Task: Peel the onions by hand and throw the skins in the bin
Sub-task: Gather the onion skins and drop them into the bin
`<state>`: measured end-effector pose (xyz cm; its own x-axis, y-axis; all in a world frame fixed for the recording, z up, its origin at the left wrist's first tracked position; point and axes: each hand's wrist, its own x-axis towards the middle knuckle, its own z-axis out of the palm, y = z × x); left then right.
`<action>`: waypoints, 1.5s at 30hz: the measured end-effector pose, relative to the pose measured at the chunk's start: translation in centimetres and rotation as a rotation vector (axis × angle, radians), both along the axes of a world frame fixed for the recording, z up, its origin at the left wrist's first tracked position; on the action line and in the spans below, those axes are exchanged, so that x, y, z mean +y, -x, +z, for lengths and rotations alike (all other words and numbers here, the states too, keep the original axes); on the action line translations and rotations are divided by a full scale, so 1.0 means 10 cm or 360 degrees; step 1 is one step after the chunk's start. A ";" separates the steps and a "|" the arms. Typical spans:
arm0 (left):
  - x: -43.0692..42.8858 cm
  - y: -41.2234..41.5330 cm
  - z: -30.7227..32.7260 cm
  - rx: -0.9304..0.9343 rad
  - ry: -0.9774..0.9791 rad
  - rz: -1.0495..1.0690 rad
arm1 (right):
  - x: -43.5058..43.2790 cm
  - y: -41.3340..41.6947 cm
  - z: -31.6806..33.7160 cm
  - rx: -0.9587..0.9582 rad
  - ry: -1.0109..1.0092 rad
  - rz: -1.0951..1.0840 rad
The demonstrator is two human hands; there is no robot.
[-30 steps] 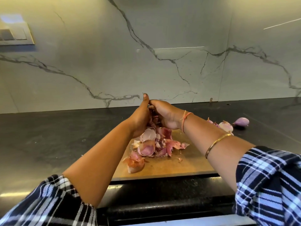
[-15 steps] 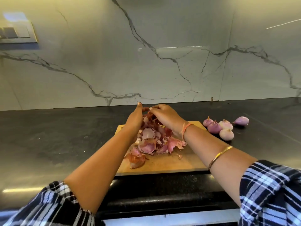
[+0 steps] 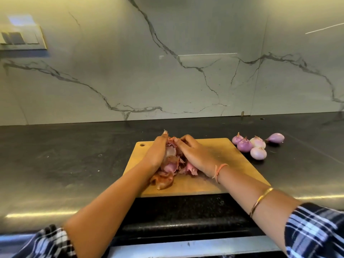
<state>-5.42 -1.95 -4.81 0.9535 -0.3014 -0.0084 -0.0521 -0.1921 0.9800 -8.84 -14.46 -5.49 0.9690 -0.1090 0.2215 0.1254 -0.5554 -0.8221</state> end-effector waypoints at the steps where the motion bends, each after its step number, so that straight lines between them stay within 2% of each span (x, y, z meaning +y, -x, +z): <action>1: -0.06 -0.02 -0.03 -0.0002 0.0023 0.0020 | 0.06 -0.01 0.01 0.0015 -0.0052 -0.0010; 7: -0.23 -0.13 -0.06 -0.0071 0.0026 0.0265 | 0.26 -0.23 0.01 0.0032 -0.0501 -0.0225; 13: -0.32 -0.13 0.03 -0.0070 -0.0072 0.0413 | 0.37 -0.42 -0.01 0.0108 -0.0476 -0.0456; 18: -0.35 -0.16 -0.02 -0.0099 0.0176 0.0578 | 0.40 -0.41 -0.02 0.0042 -0.0565 -0.0504; 22: -0.38 -0.14 0.01 -0.0076 0.0186 0.0570 | 0.38 -0.39 0.00 -0.0030 -0.0744 -0.0543; 29: -0.50 -0.02 0.15 0.0014 0.0321 0.0690 | 0.24 -0.34 0.16 0.0035 -0.1333 -0.0605; 36: -0.73 0.18 0.30 -0.0001 0.0440 0.0710 | 0.00 -0.14 0.32 -0.0013 -0.1497 -0.0622; 45: -1.35 0.78 0.43 -0.0112 0.0463 0.0489 | -0.62 0.59 0.46 -0.0184 -0.1599 -0.0698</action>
<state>-13.24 -15.48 -0.54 0.9945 0.0165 0.1036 -0.1046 0.0749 0.9917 -14.73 -20.68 -0.92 0.7813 -0.6197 -0.0739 0.1864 0.3446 -0.9201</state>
